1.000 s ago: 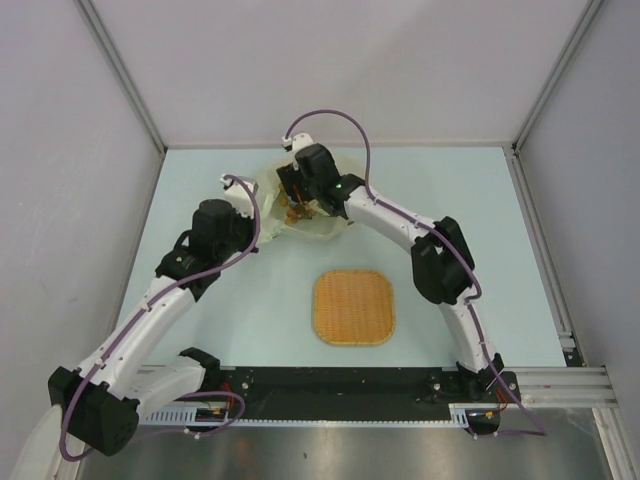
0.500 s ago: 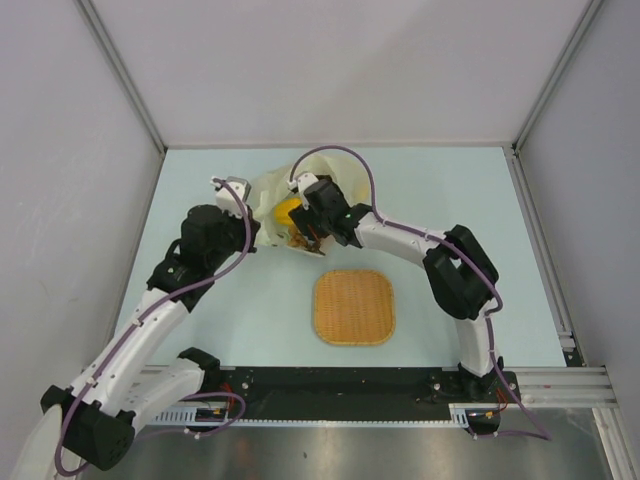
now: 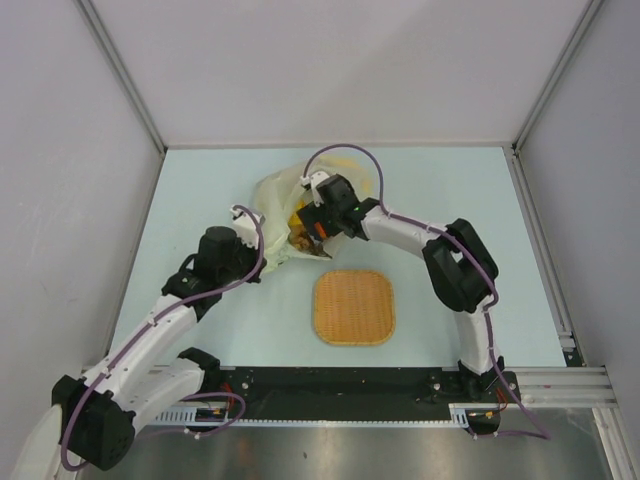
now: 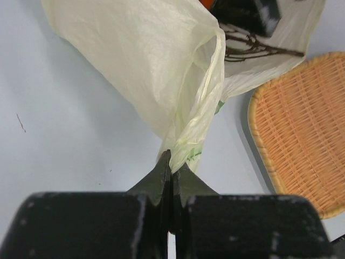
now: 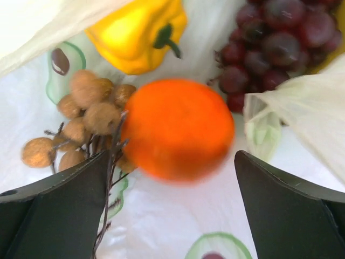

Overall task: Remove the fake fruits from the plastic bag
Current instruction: Adjust the fake fruit in the plastic bag, then take out the fake fruit from the plastic bag.

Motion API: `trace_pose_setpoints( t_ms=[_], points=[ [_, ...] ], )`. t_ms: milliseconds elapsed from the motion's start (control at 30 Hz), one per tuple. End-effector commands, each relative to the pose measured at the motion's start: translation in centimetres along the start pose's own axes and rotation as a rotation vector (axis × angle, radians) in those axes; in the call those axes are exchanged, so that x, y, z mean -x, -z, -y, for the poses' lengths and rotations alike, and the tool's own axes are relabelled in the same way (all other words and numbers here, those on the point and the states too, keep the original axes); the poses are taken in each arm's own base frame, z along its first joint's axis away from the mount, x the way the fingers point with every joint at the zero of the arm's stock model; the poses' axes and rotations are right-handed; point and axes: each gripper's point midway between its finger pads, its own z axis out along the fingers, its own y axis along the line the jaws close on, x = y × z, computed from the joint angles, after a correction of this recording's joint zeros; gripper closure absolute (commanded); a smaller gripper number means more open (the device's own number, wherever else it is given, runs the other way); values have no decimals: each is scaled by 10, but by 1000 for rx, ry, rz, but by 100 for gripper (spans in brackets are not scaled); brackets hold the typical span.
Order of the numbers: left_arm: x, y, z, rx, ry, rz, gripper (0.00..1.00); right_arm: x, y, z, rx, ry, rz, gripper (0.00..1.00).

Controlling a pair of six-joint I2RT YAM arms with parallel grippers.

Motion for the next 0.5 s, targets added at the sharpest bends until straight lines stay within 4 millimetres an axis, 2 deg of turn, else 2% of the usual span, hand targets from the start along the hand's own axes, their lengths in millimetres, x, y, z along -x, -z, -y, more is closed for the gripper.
trace_pose_setpoints(
  t_ms=[0, 167, 300, 400, 433, 467],
  points=[
    [15, -5, 2, -24, -16, 52, 100, 41, 49, 11, 151, -228, 76, 0],
    [17, -8, 2, -28, -7, 42, 100, 31, 35, 12, 159, -255, 50, 0],
    [20, -10, 6, -47, 5, 40, 100, 43, 32, 2, 227, -303, 51, 1],
    [20, -9, 6, -45, 5, 34, 100, 65, 45, -1, 249, -332, 101, 10],
    [19, -8, 4, -31, 8, 31, 100, 68, 46, 0, 228, -329, 109, 18],
    [17, -8, 2, -24, 10, 25, 100, 69, 45, 11, 154, -322, 123, 21]
  ],
)
